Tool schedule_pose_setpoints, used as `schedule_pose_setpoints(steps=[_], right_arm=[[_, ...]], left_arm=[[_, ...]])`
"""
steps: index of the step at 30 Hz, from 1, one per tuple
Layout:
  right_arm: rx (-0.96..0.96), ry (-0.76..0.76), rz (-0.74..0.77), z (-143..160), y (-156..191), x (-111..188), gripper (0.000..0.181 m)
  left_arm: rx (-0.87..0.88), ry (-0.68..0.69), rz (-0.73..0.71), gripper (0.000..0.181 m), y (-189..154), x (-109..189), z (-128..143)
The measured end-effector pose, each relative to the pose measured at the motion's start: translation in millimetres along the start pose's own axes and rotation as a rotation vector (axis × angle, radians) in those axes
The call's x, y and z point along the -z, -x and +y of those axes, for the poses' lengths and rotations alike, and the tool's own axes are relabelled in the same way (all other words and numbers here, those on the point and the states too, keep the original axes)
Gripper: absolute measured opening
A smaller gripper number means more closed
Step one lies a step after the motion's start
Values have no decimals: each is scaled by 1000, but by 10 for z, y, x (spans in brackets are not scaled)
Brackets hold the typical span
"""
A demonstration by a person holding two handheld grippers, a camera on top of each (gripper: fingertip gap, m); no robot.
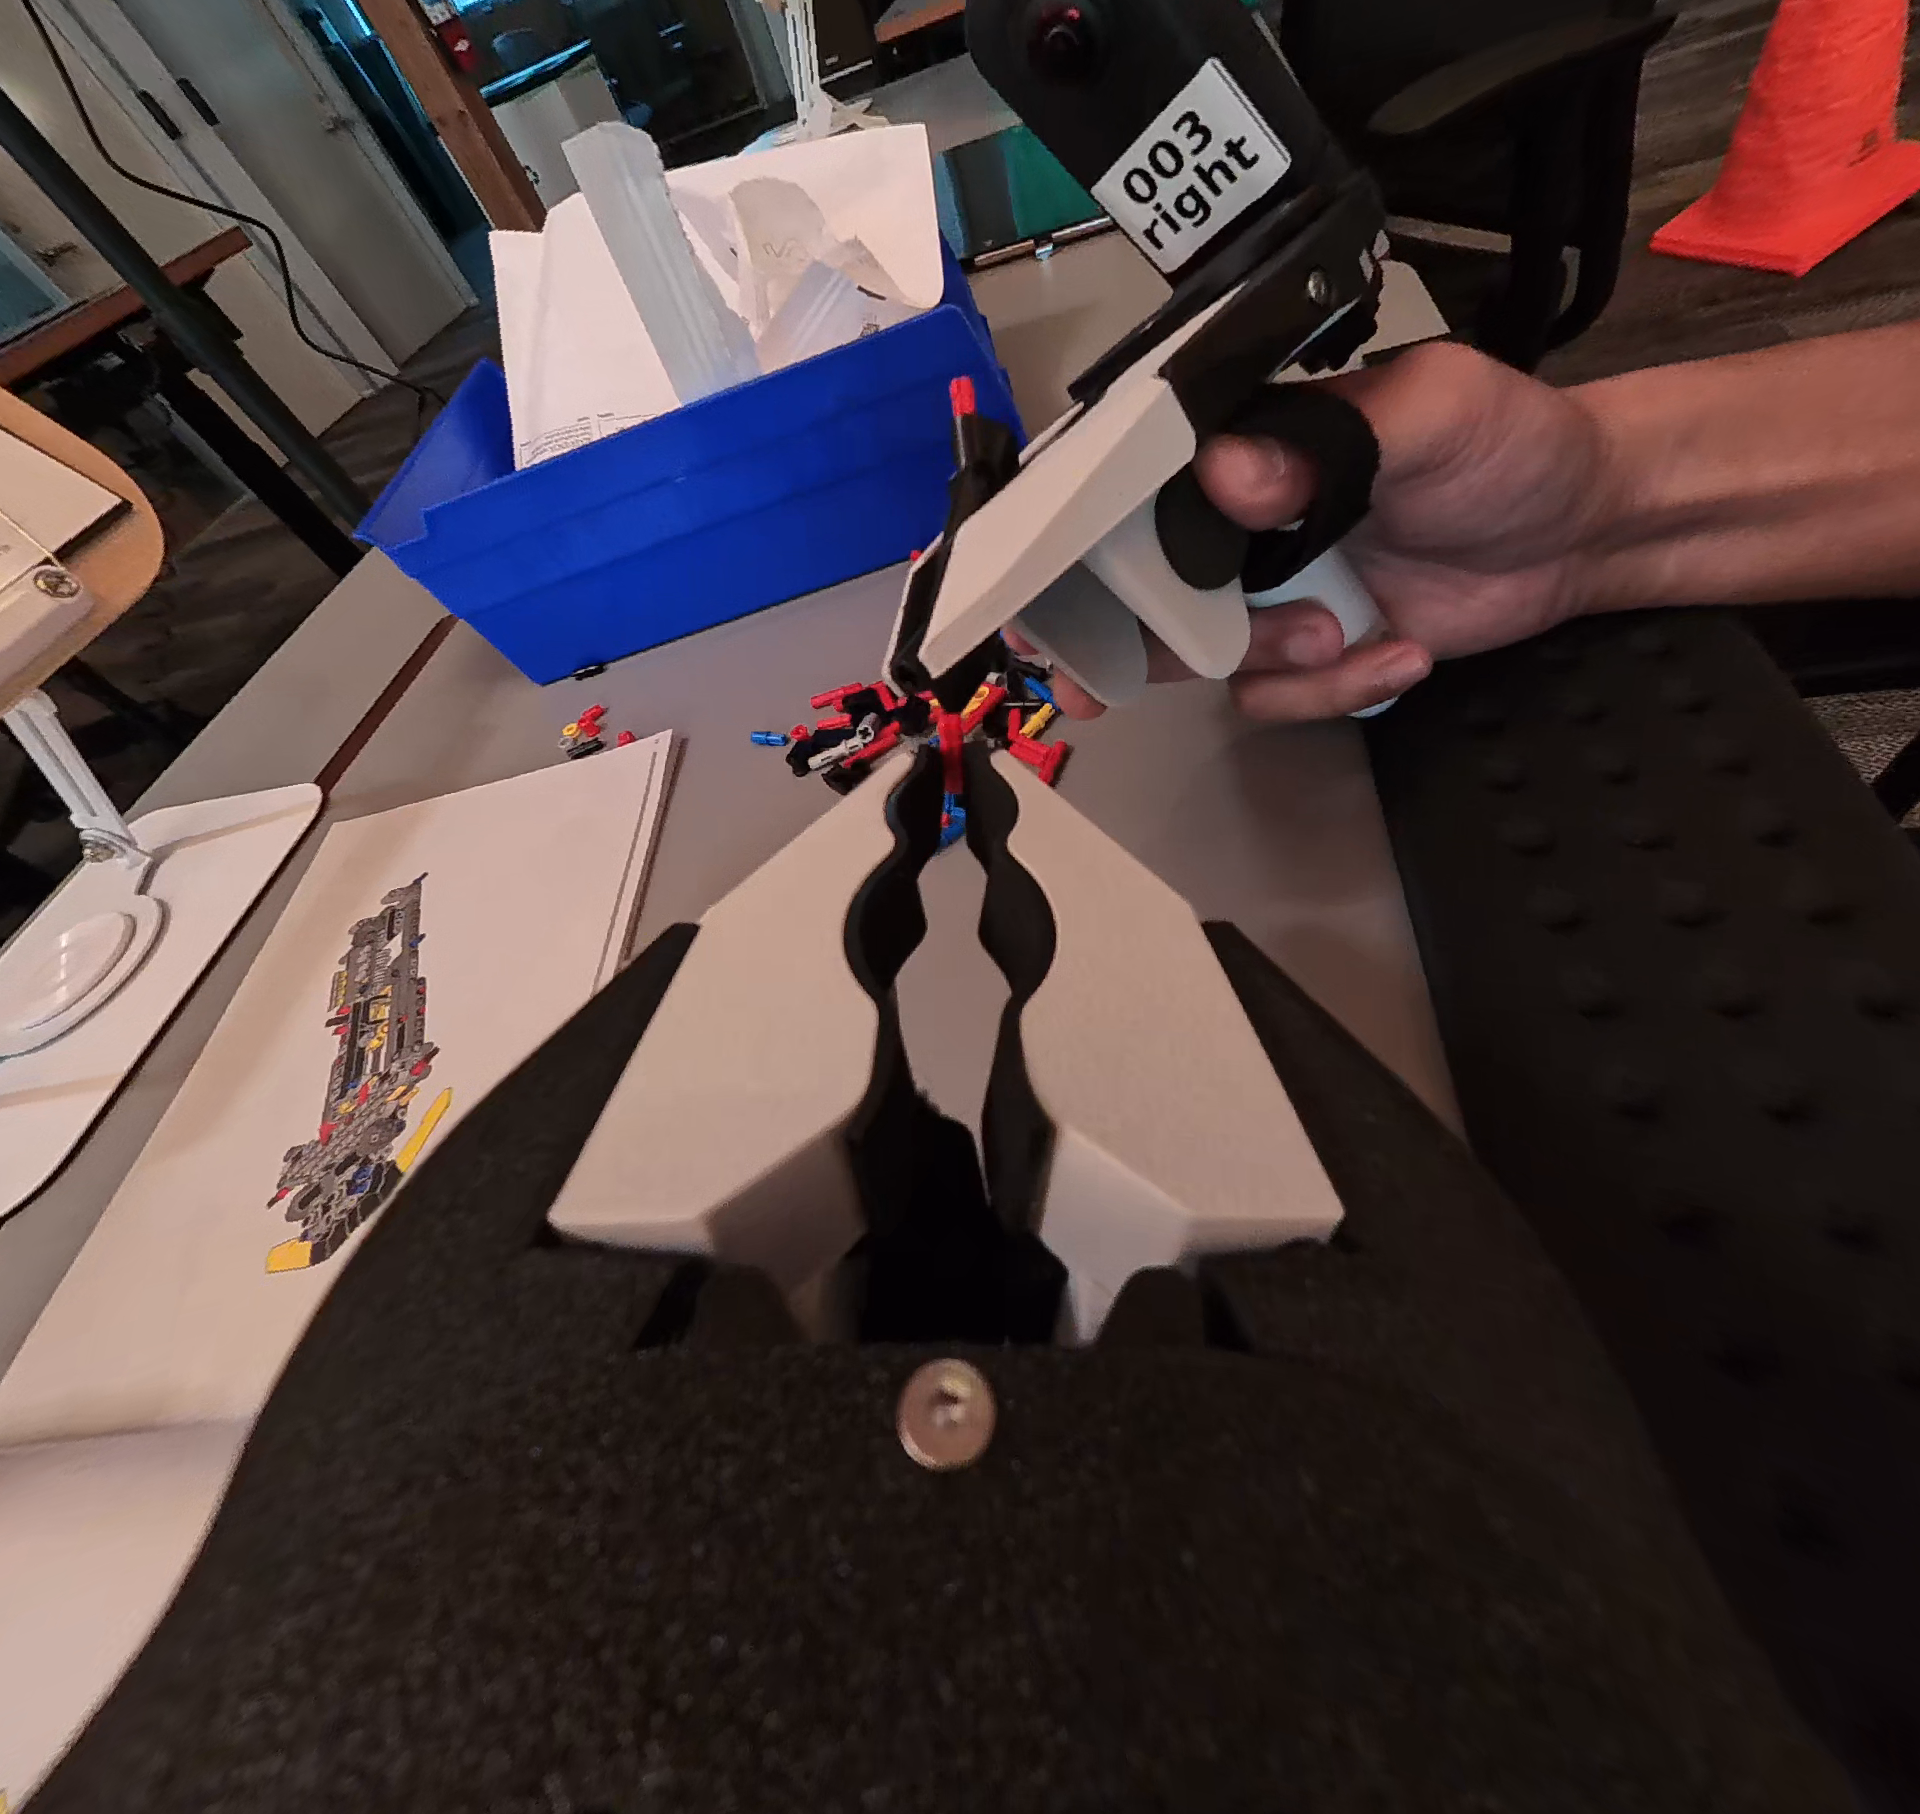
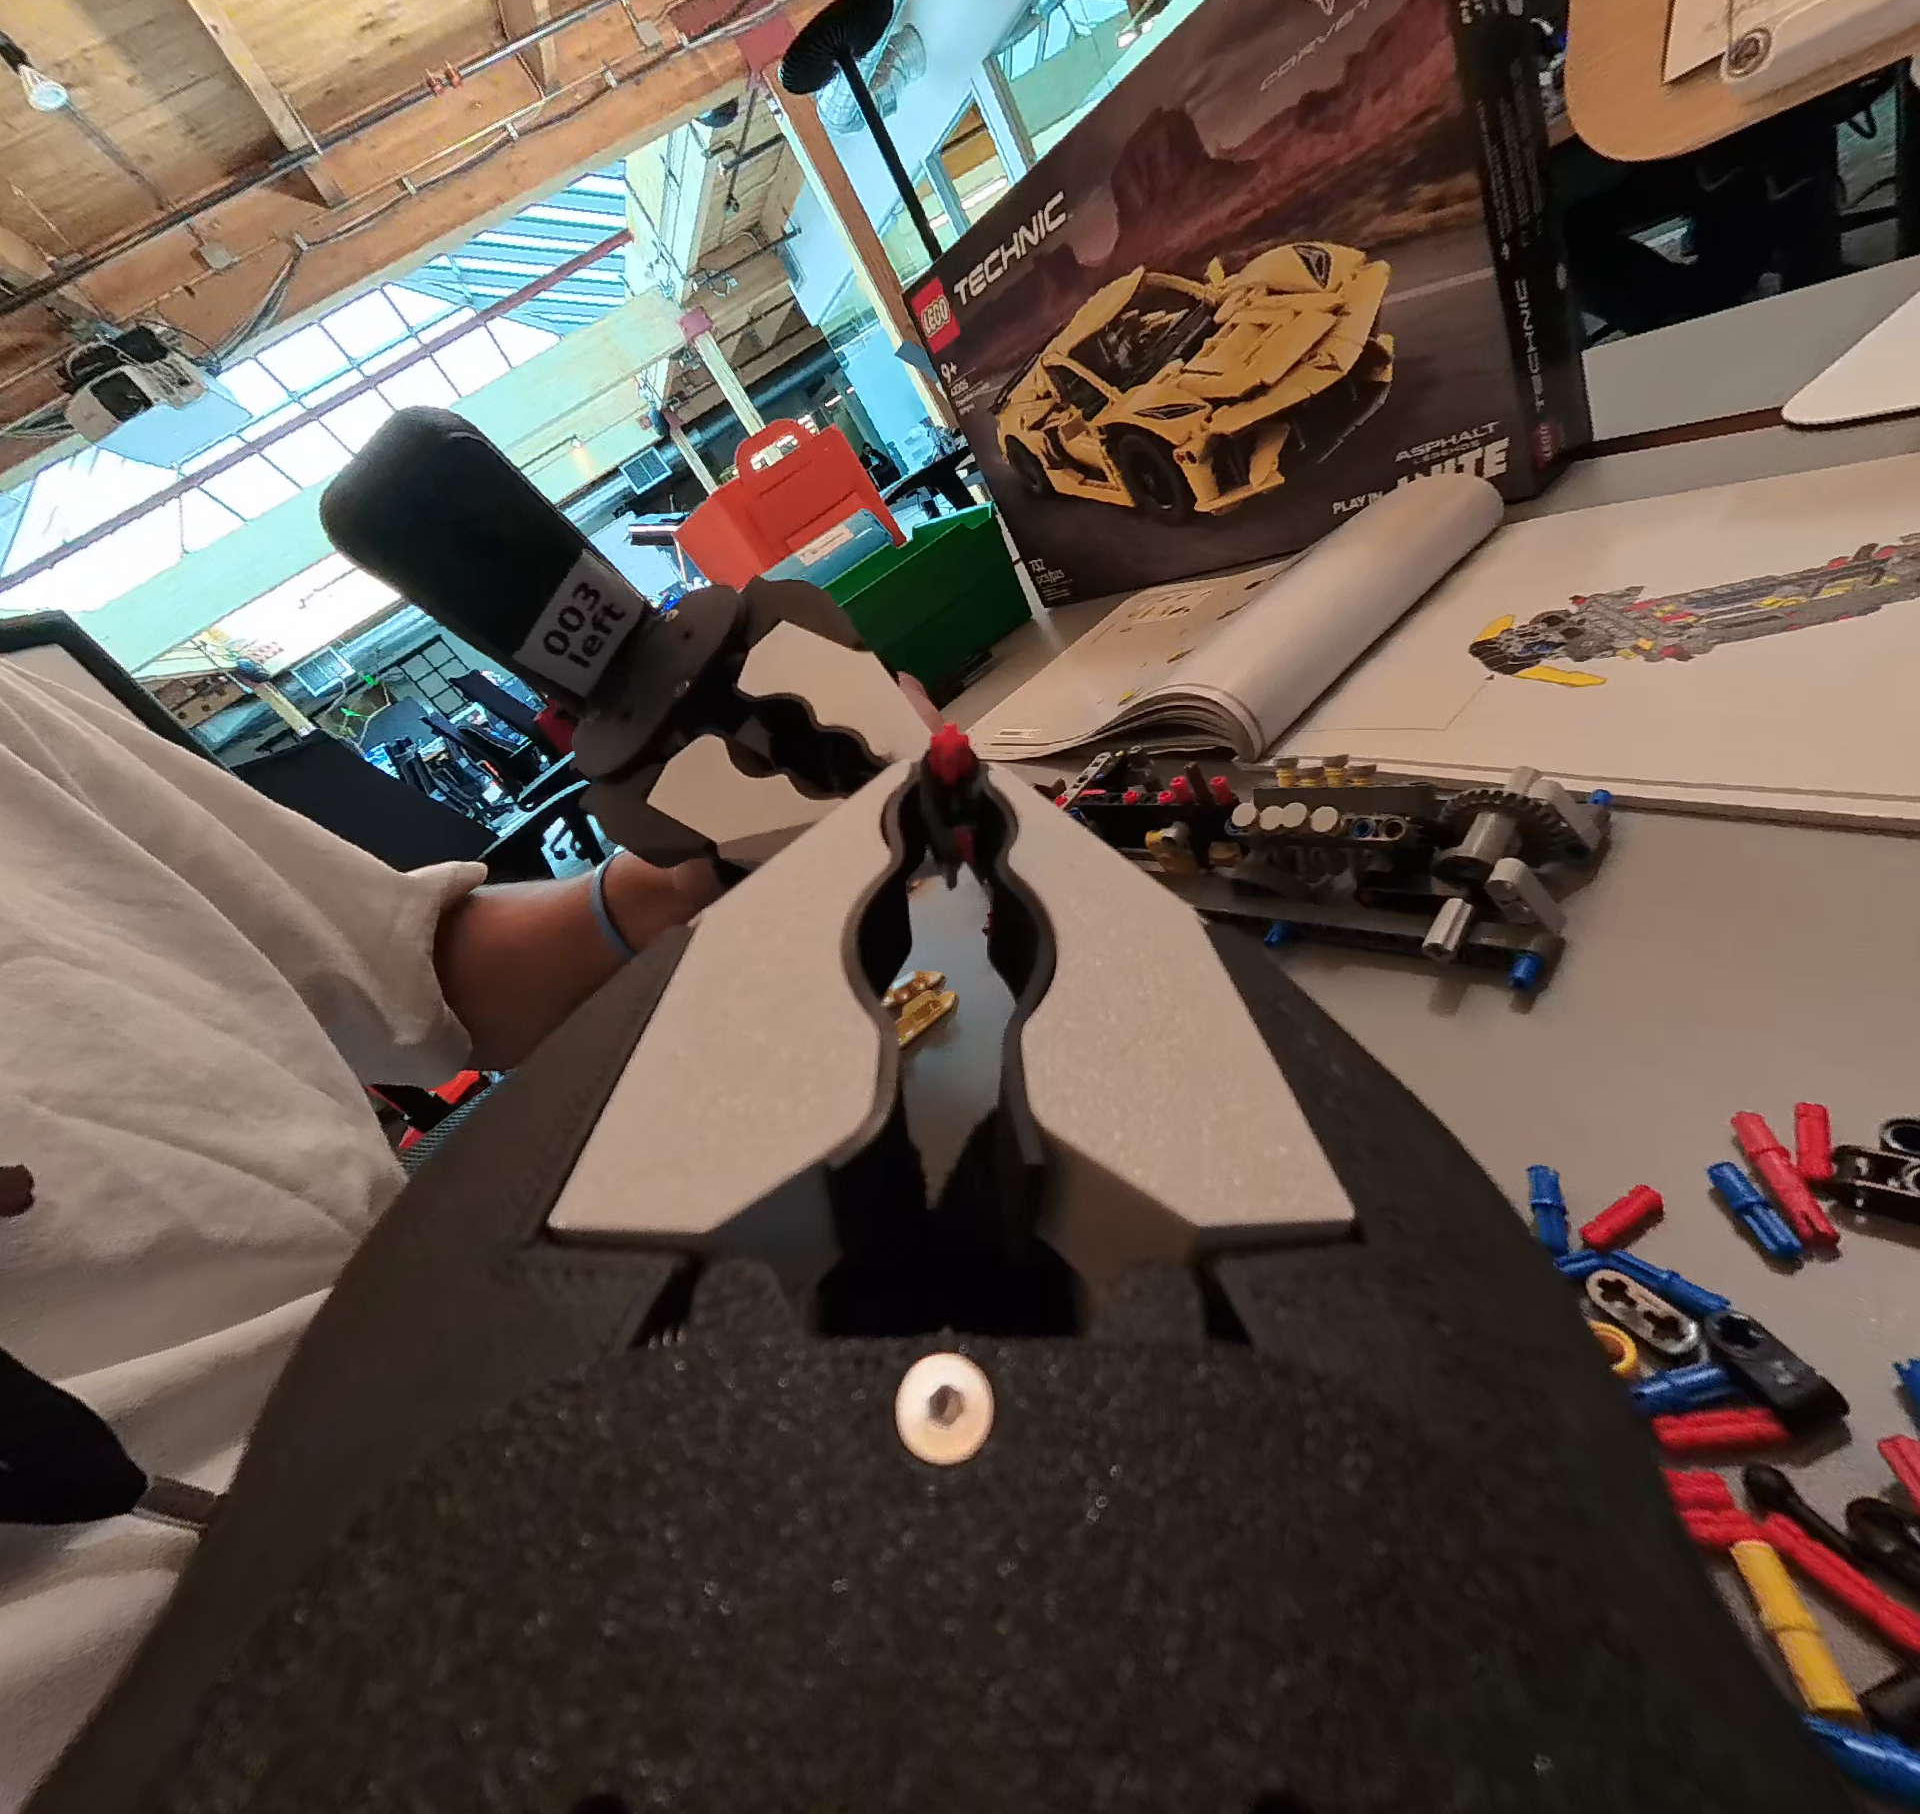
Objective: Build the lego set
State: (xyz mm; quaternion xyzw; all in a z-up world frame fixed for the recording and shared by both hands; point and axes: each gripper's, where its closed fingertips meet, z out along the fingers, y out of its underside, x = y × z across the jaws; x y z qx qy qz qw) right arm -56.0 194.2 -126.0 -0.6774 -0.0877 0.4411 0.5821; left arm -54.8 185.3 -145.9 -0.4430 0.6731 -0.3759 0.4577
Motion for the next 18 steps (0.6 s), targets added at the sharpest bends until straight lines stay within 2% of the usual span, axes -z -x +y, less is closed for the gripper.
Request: schedule_pose_setpoints(steps=[14,18], right_arm=[[19,41,-28,72,62,-62,6],[-69,-74,-68,-130,40,81,5]], left_arm=[[37,-2,26,2,-58,-42,15],[115,-51,42,2,20,26,-30]])
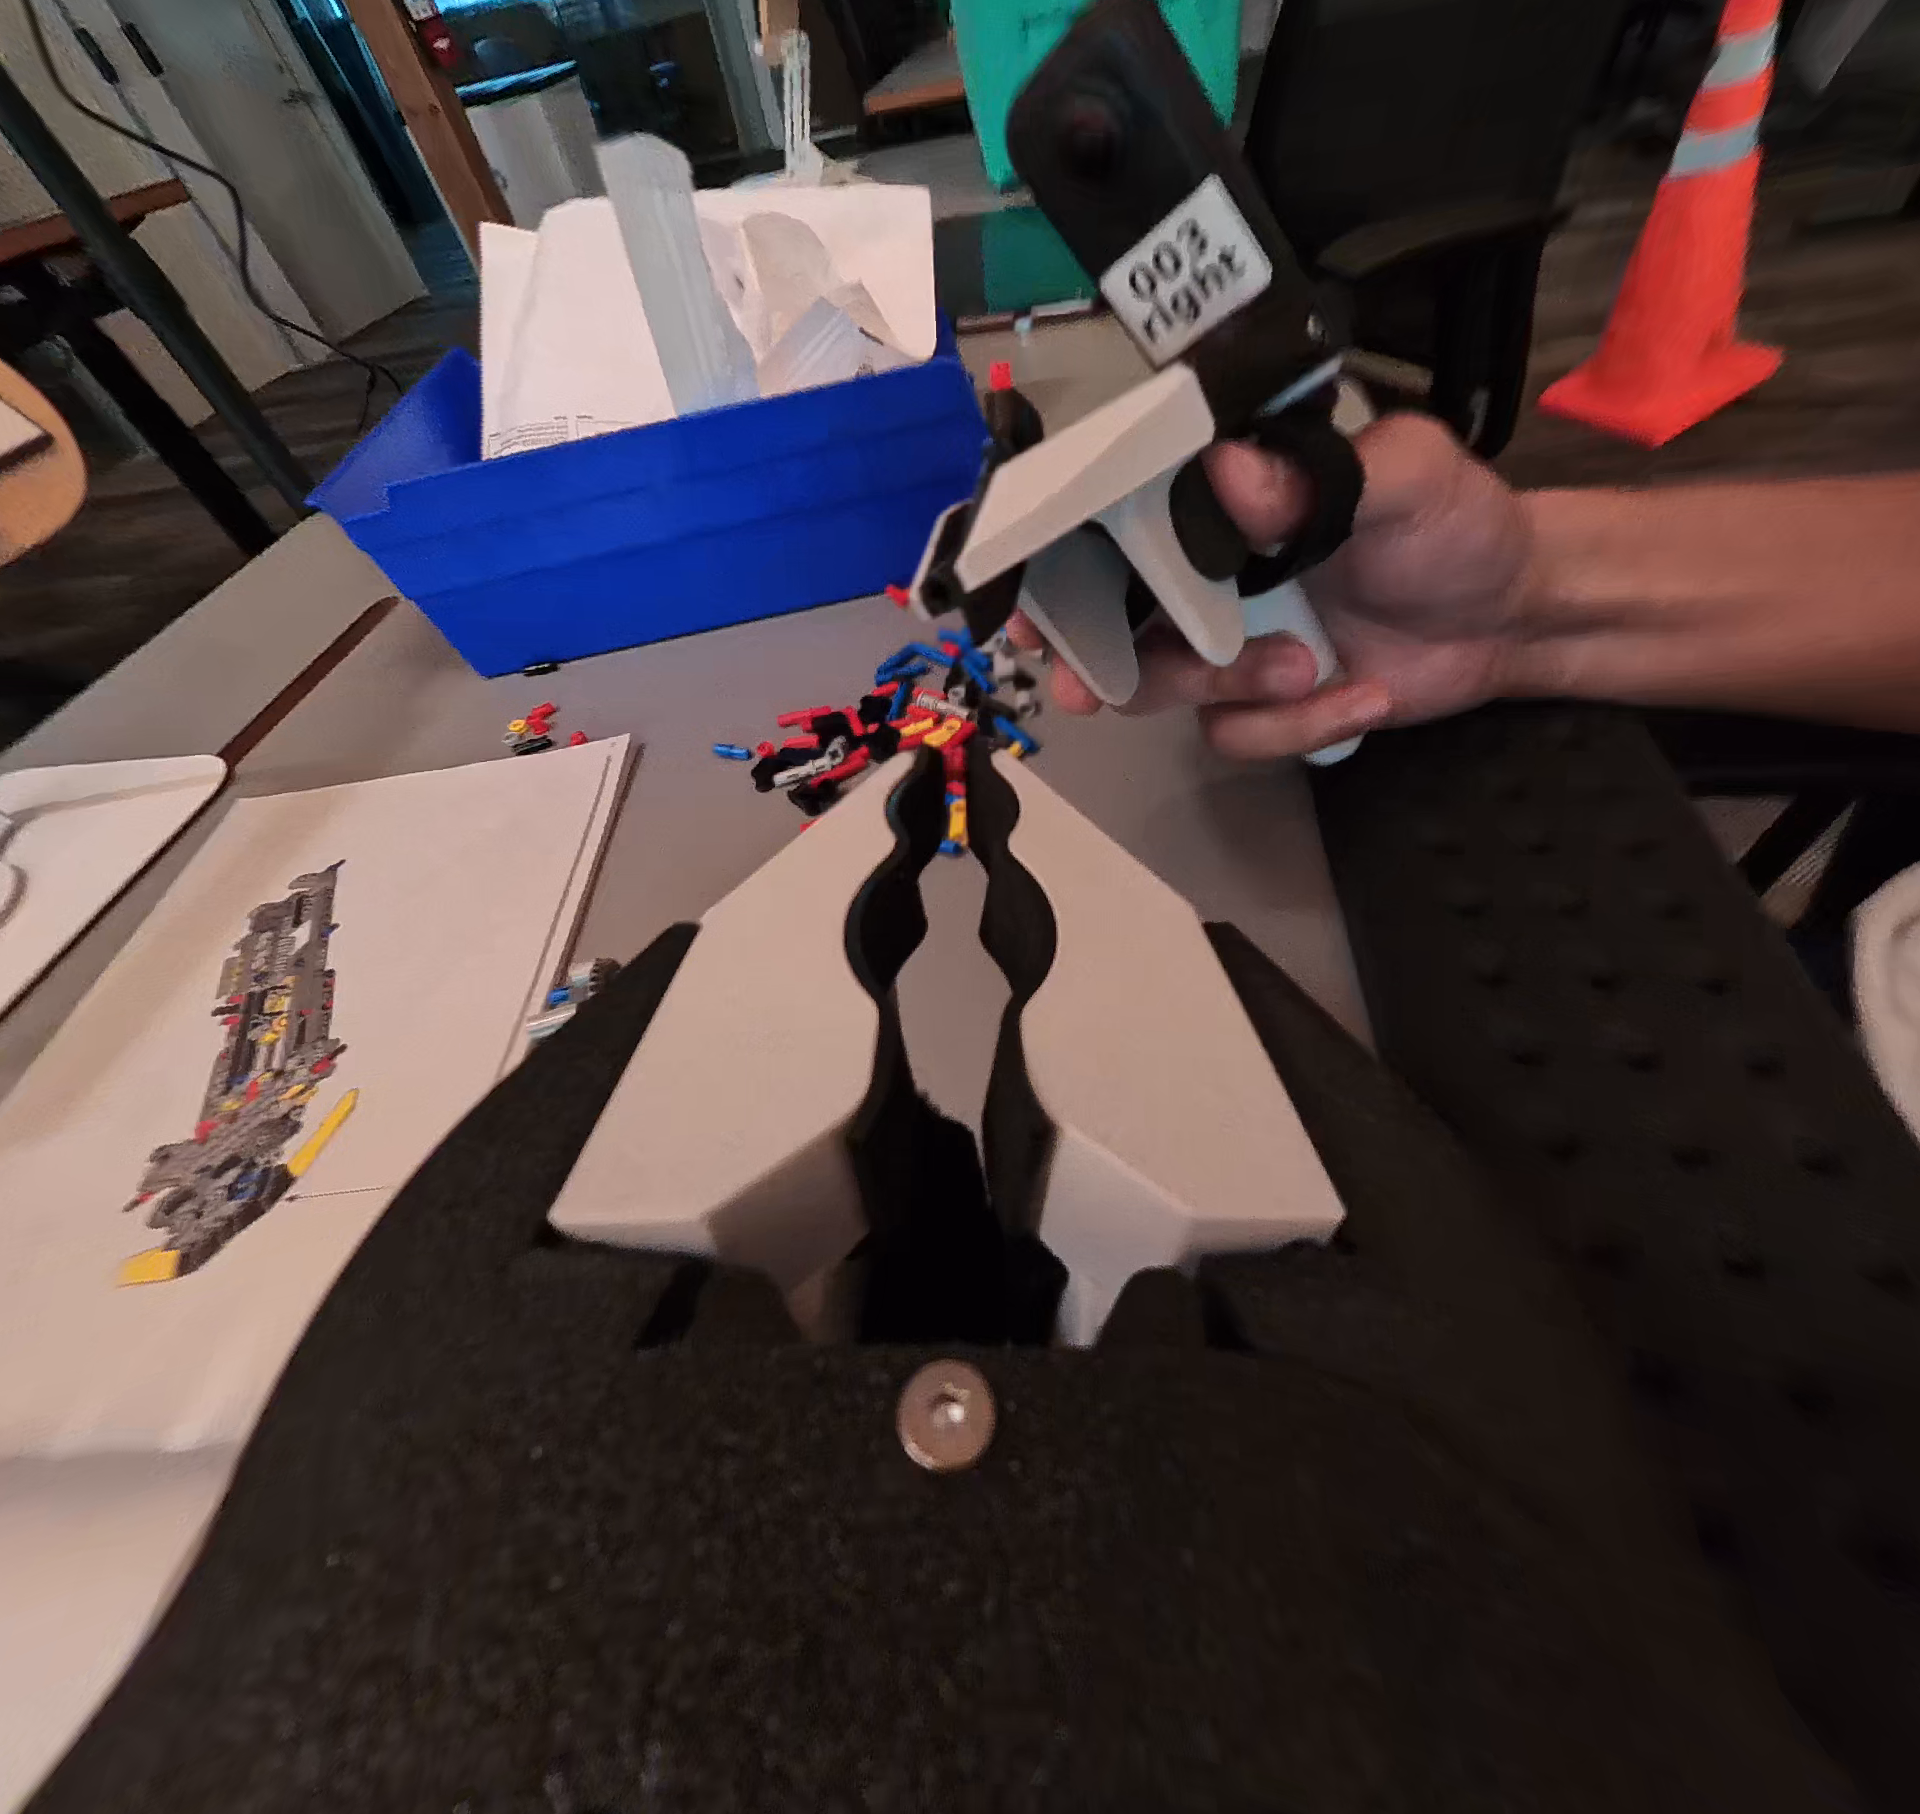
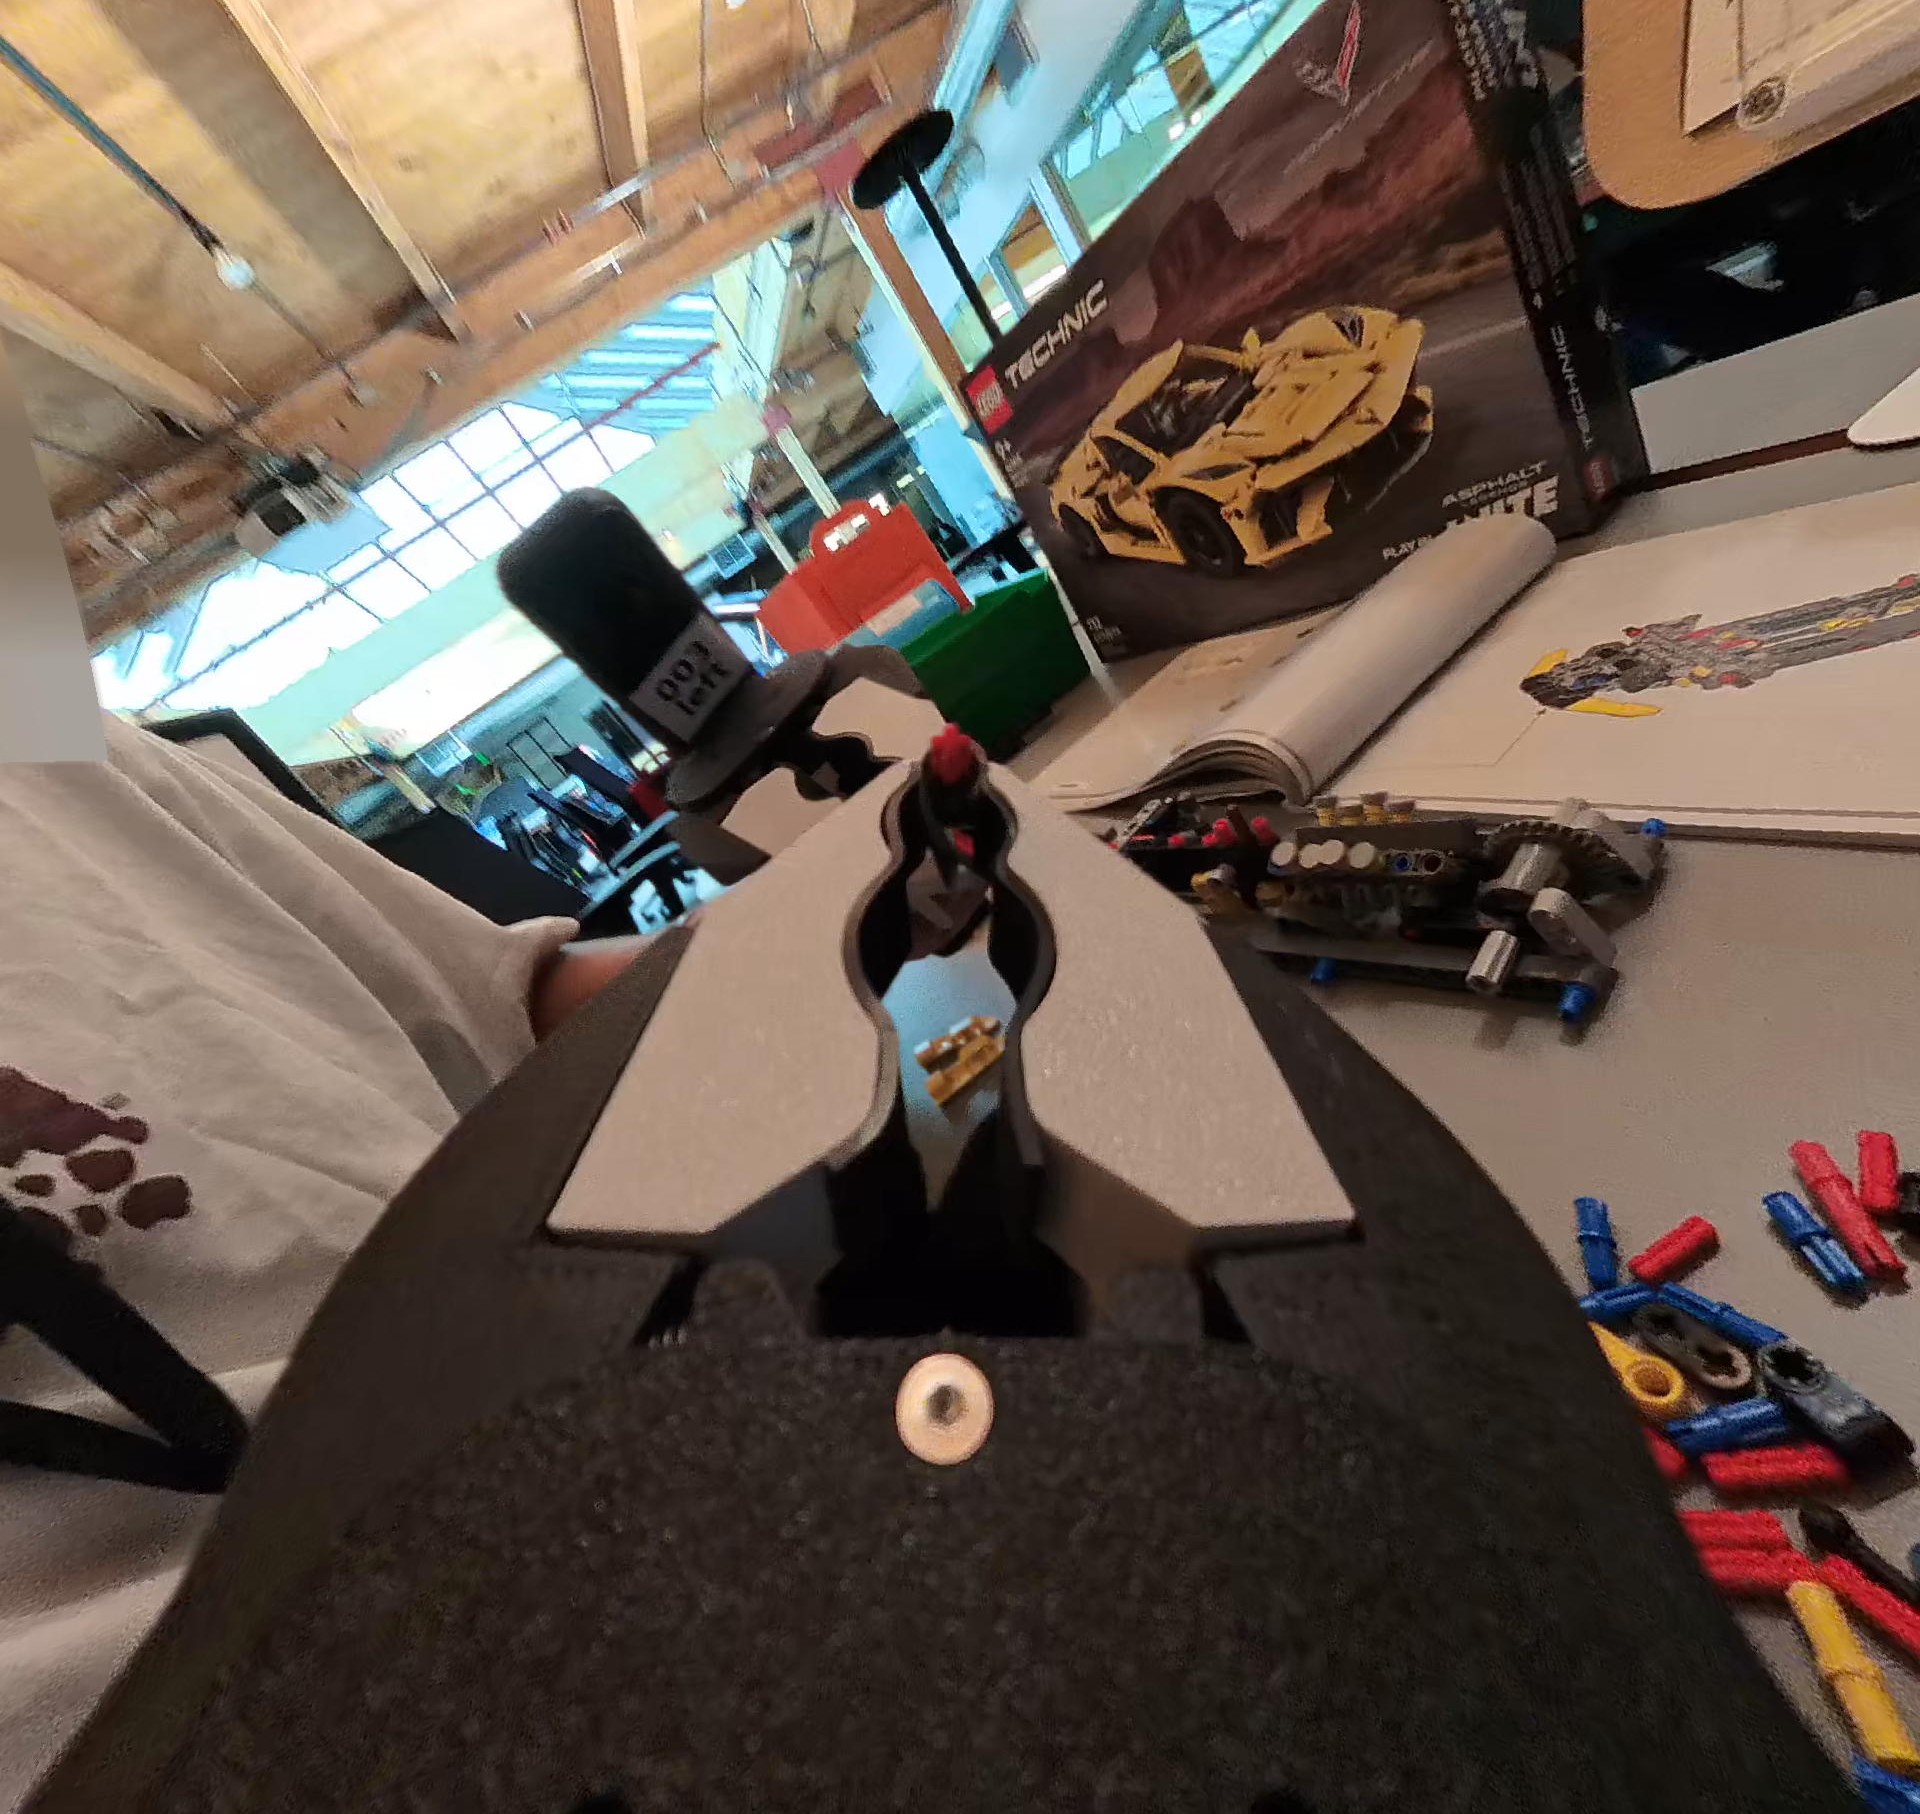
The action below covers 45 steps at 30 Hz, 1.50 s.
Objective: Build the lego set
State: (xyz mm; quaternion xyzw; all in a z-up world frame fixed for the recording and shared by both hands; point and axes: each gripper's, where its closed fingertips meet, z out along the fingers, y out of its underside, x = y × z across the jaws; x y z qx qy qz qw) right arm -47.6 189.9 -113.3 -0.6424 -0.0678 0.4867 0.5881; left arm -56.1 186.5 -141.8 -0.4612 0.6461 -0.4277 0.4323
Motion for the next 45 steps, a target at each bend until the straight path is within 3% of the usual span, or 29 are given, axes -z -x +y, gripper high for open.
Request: schedule_pose_setpoints(steps=[9,13,45], right_arm=[[3,32,-140,68,239,-48,6],[36,13,-171,45,316,-47,7],[-112,59,-243,96,358,-48,6]], left_arm=[[359,-248,316,2,-183,185,-354],[419,-297,336,2,-197,178,-414],[212,-269,248,3,-215,189,-391]])
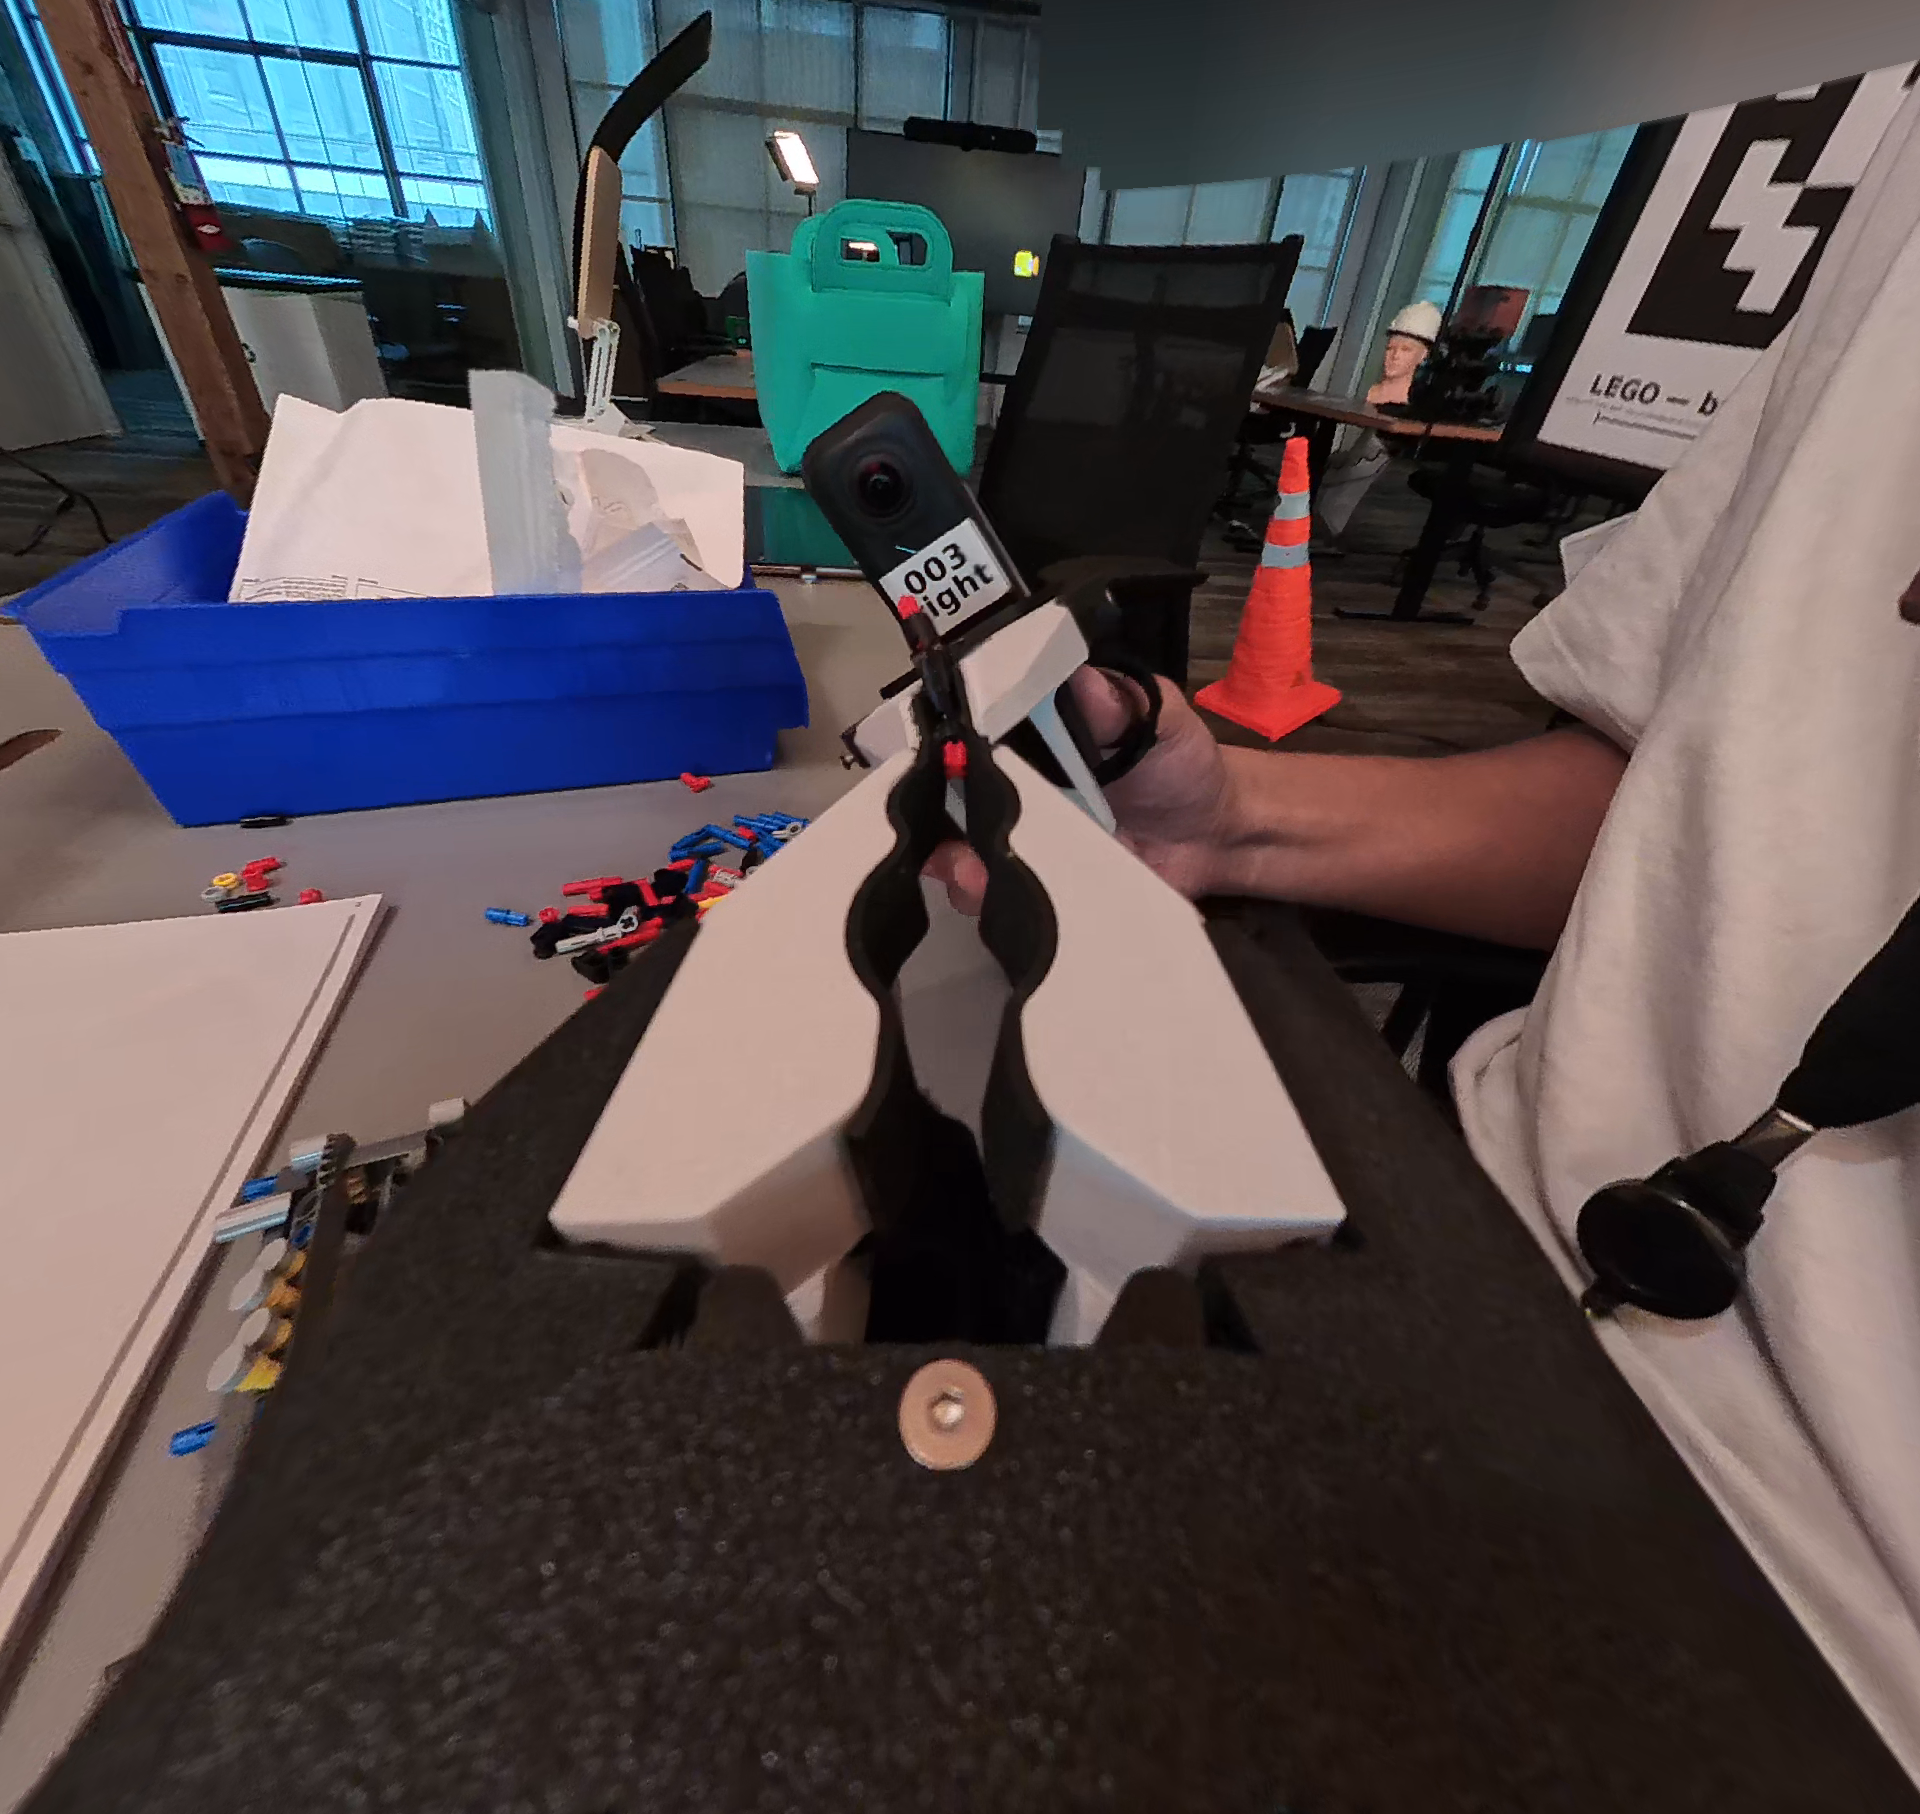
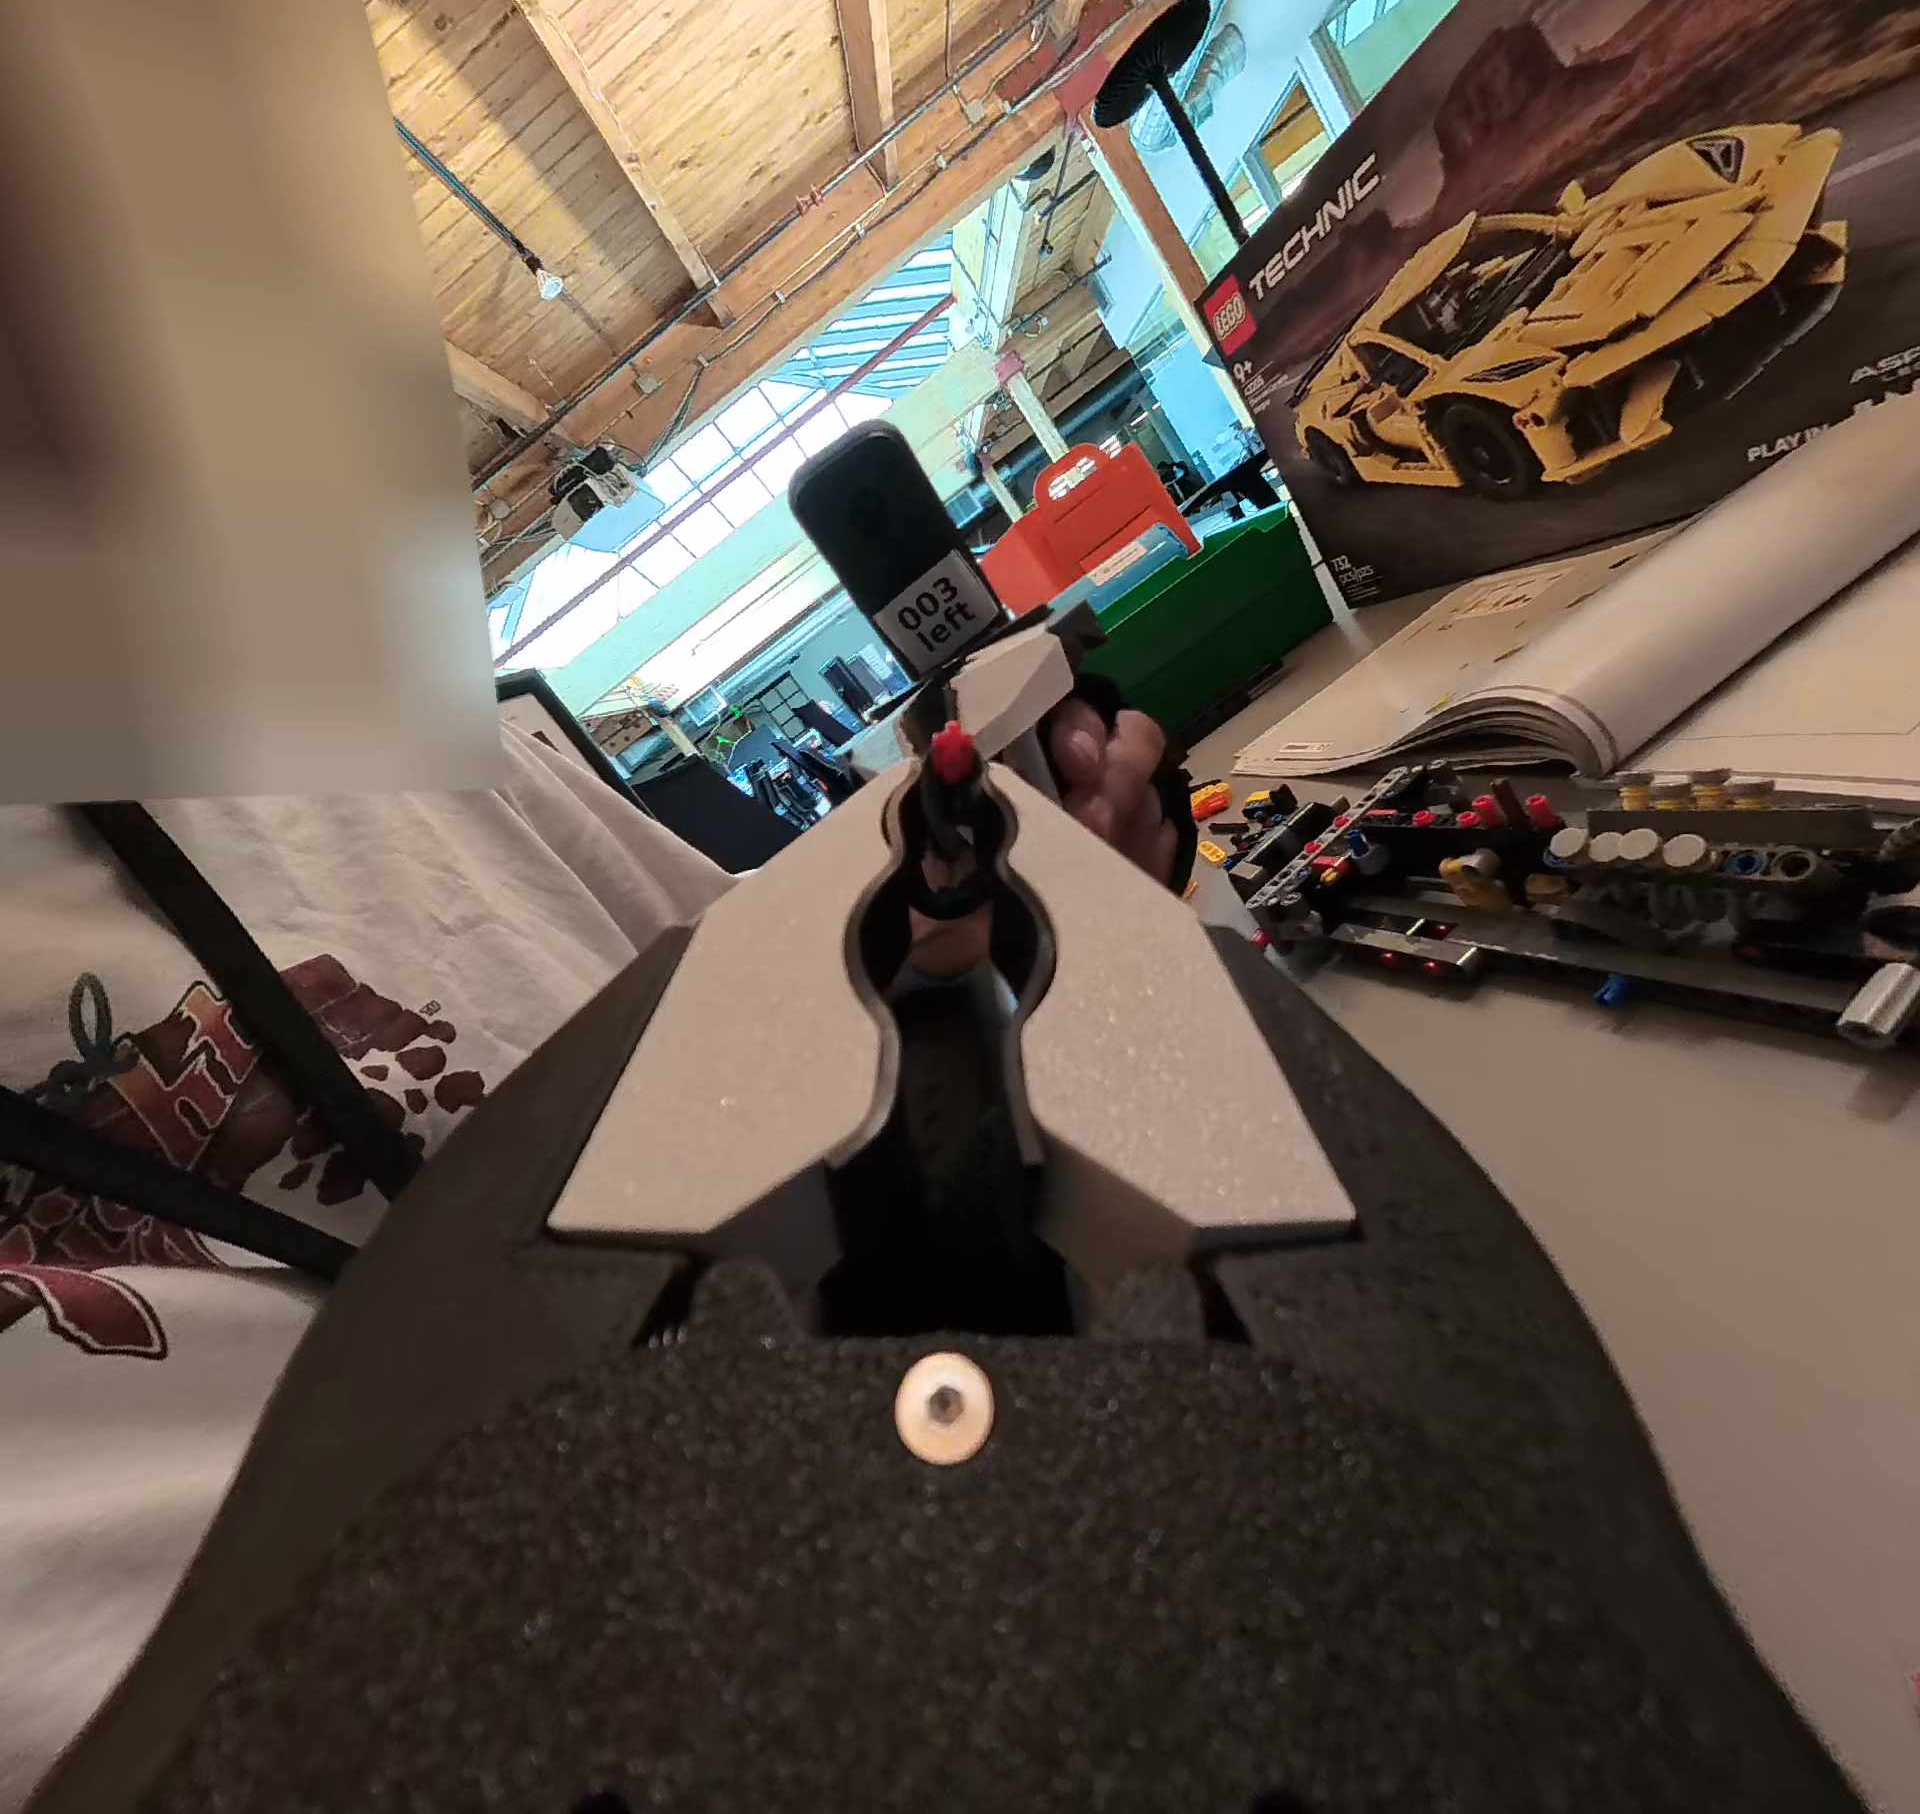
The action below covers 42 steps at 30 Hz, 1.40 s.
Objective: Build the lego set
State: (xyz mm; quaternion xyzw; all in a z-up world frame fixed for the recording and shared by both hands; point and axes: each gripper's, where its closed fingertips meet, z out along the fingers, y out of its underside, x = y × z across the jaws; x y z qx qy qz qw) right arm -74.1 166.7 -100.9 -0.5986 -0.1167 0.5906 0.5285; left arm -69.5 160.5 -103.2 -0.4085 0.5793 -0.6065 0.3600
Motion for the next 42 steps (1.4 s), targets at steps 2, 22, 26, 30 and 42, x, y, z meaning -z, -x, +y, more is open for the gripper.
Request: schedule_pose_setpoints(steps=[2,22,26,30,42], right_arm=[[-36,19,-20,28,19,-8,6],[-124,3,-45,-8,-11,38,6],[-117,8,-33,2,-25,33,6],[-111,15,-29,13,-23,33,6],[-76,87,-16,129,-19,-2,6]], left_arm=[[-23,22,11,3,-23,6,15],[45,37,7,3,9,11,11],[45,39,7,3,17,12,22],[35,44,5,2,16,15,31],[-1,141,36,2,-44,47,145]])
